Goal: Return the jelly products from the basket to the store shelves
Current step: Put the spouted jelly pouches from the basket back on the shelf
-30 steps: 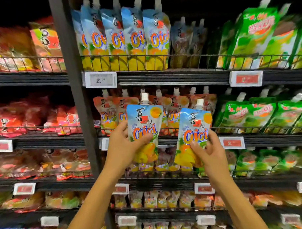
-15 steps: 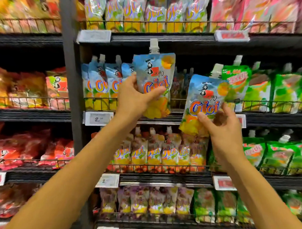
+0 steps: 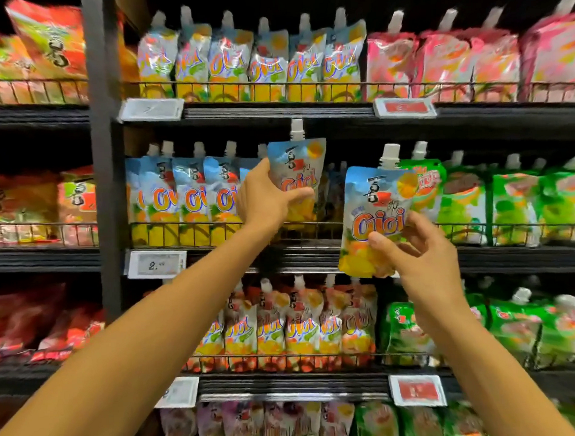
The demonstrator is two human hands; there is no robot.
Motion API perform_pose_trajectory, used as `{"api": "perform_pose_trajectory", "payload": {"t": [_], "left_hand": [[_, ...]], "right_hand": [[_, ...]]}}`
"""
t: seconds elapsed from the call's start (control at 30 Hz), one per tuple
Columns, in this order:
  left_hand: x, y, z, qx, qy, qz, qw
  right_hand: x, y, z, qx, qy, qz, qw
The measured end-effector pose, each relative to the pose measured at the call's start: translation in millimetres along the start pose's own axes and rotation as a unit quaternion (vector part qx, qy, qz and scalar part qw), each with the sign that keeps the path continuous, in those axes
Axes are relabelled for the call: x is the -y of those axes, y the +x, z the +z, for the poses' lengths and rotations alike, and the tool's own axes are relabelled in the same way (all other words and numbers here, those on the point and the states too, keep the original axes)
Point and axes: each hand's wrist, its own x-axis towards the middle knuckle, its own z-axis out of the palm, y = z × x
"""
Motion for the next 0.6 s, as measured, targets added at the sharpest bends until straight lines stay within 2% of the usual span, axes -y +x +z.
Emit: {"api": "perform_pose_trajectory", "payload": {"t": [0.27, 0.4, 0.6], "left_hand": [[4, -6, 4, 0.007, 0.149, 0.053, 0.987], [0, 3, -4, 0.048, 0.153, 0.033, 0.987], [-3, 5, -21, 0.123, 0.131, -0.003, 0.984]], "right_hand": [[-4, 7, 1, 0.012, -0.008, 0.002, 1.000], [-4, 20, 11, -0.012, 0.004, -0.008, 1.000], [16, 52, 30, -0.055, -0.010, -0.070, 0.996]]}}
